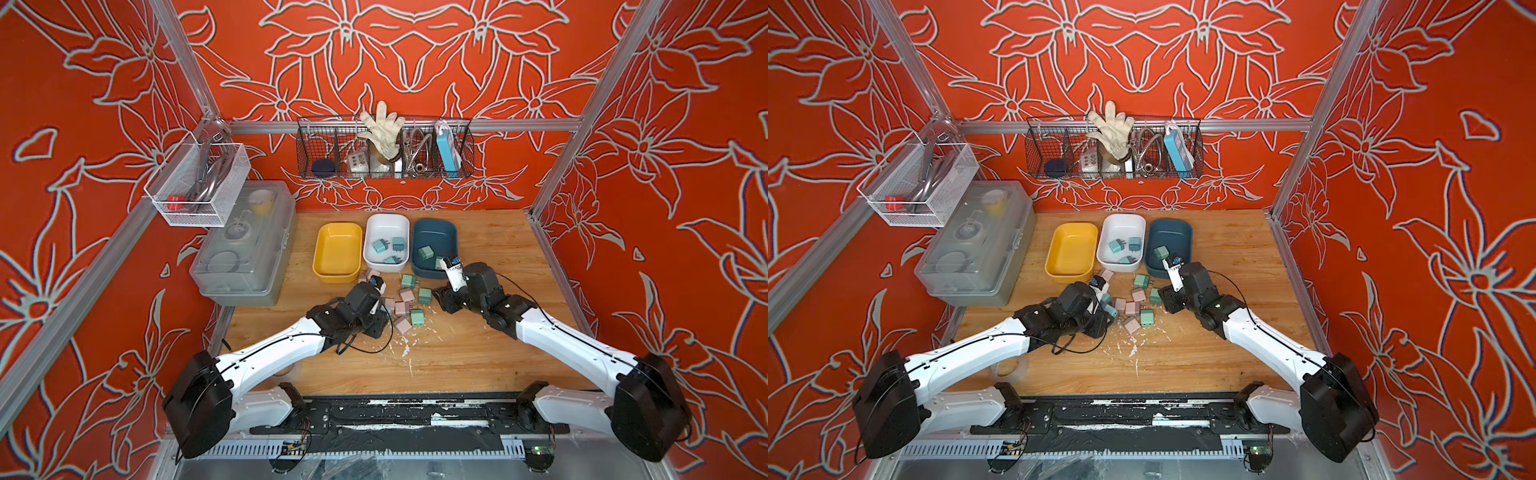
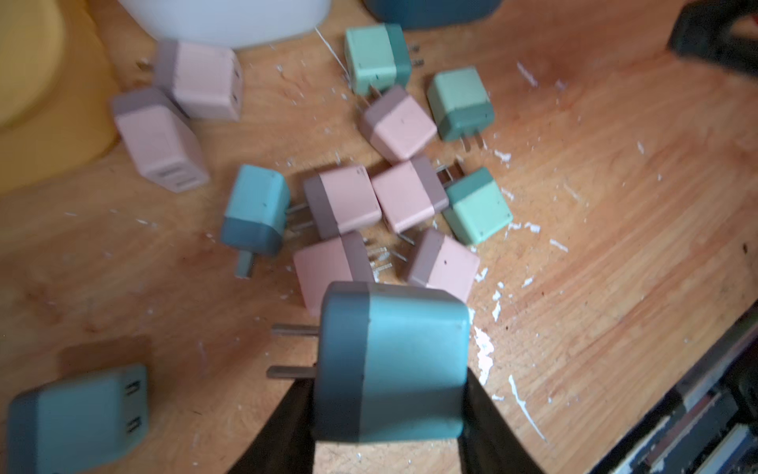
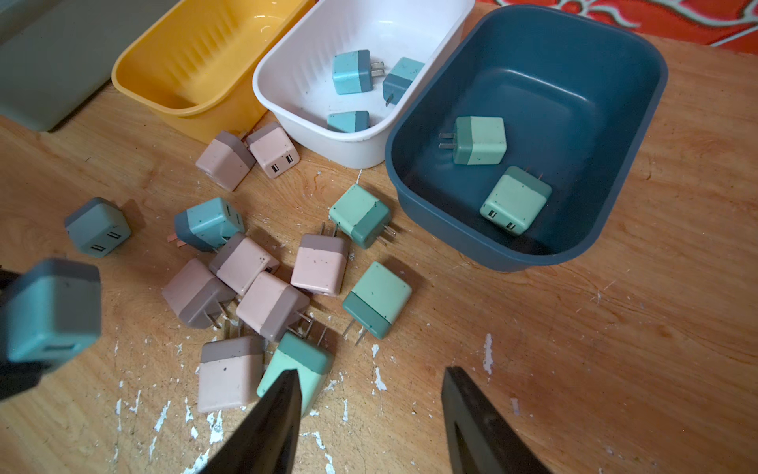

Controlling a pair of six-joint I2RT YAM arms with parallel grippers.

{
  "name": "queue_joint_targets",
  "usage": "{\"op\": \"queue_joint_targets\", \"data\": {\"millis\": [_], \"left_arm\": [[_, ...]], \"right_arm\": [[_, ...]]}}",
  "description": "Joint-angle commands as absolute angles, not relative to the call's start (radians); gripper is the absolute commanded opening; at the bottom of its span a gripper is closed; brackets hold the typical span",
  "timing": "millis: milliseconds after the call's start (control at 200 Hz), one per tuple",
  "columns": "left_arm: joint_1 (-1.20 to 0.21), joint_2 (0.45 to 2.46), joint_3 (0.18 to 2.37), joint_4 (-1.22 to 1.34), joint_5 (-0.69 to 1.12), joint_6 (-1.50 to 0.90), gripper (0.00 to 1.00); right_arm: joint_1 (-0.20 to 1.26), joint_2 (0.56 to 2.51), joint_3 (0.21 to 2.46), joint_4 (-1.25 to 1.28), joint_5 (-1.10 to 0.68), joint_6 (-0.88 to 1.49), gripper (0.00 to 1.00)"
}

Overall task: Place the plugs by color into the storage box
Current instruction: Pick up the plug from the center of the board, then place the plug in the storage box.

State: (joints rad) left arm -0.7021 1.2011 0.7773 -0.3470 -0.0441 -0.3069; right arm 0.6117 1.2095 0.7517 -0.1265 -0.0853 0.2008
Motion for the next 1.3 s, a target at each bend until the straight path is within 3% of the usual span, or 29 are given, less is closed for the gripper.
{"op": "queue_joint_targets", "data": {"millis": [0,260,1296], "left_arm": [[-0.636,1.191,0.819,-0.313,-0.039,-0.312,0.37],[-0.511,1.393,1.014,-0.271,0.023,-0.299,0.34],[-0.358,2.135,1.791,-0.428,0.145,-0.195,0.34]], "right_arm": [[0.616,1.193,0.766,-0.124,-0.117,0.223,0.6],[0.616,1.154,0.758,-0.119,-0.089,0.226,0.6],[0.616,1.318,0.833,-0.084,-0.14,0.232,0.61]]}}
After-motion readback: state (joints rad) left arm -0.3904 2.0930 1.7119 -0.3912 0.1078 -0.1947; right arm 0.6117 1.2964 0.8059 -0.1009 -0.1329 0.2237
